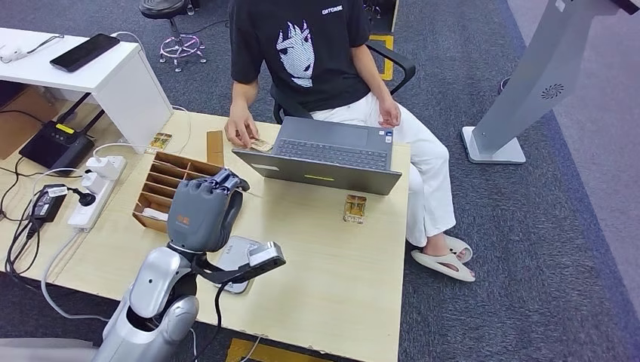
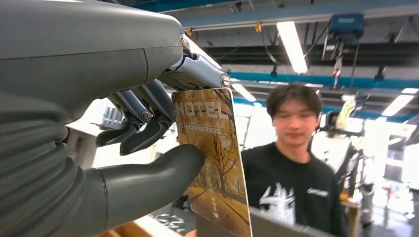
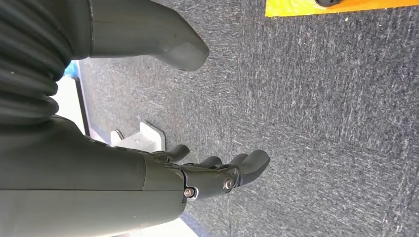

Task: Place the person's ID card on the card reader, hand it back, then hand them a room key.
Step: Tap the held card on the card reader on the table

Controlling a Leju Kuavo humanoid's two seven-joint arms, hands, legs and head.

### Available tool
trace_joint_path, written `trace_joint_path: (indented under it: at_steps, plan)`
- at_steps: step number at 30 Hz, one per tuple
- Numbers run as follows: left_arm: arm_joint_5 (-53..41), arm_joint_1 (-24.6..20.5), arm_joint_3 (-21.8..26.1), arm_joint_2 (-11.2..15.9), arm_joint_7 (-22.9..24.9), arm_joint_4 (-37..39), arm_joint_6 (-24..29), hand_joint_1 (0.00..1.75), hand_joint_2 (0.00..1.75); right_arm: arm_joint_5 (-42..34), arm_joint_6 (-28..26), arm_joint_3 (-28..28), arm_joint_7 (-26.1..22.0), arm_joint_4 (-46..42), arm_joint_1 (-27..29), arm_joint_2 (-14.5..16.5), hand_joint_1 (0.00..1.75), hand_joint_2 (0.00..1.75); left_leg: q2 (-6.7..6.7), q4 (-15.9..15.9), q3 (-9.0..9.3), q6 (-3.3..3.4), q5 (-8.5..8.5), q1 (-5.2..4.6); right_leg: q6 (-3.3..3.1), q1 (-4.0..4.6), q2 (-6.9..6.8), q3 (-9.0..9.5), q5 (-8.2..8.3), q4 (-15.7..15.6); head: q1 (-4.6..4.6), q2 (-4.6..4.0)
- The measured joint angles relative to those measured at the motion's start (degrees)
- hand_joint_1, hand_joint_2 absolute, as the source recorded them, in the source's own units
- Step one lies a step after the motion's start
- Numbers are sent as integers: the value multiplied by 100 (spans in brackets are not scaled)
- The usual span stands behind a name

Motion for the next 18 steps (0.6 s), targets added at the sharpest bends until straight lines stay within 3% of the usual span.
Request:
trace_joint_path:
  at_steps: [13, 18]
  plan:
    - [-181, -18, 1, 23, 144, 522, -42, 175, 175, 76, 9, -1, 8, 0, 0, 13, 0, 175, 0, 0, -1, 1, 1, 0, 0, 0, -1, 0, 0, 0, 0, 0]
    - [-540, -60, 1, -50, 260, 1068, -69, 175, 175, 155, 26, -3, 10, 0, -1, 35, 0, 175, 0, 0, 0, 1, 2, 0, 0, 0, -1, 0, 0, 0, 0, -1]
